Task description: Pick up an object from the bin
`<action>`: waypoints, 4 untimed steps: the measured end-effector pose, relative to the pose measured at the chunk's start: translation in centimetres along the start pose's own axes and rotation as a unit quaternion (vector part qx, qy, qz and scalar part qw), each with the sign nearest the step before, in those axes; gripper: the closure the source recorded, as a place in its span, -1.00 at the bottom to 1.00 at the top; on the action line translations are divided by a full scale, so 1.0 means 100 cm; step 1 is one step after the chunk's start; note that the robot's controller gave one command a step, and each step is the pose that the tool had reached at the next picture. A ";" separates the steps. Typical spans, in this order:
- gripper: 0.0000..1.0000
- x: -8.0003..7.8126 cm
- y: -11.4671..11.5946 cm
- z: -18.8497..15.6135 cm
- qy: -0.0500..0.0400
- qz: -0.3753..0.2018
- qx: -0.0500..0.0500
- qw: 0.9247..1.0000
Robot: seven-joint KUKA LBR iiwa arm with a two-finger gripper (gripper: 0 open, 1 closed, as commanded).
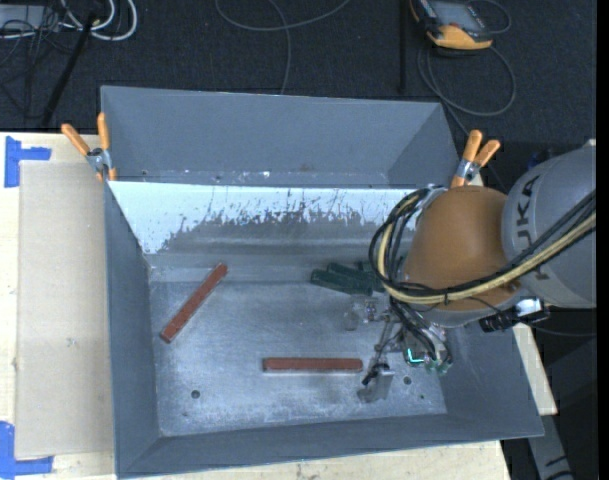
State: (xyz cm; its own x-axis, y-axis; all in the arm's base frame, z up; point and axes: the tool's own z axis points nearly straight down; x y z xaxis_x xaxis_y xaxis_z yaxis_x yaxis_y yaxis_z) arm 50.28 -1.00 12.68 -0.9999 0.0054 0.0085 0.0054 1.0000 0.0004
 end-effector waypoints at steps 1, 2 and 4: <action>-1.00 -0.018 0.012 0.060 -0.001 -0.048 0.000 0.999; 1.00 -0.019 0.012 0.057 -0.004 -0.048 0.000 0.999; 1.00 0.022 -0.014 -0.008 -0.003 -0.082 0.000 0.997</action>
Offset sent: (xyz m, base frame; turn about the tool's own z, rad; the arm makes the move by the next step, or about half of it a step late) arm 0.0189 0.0113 -0.0568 -0.0975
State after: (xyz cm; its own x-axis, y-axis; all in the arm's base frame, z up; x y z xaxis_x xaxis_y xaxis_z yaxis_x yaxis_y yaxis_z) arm 48.03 -2.40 13.51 -0.9874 -0.1583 0.0017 -0.1583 0.9874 0.0006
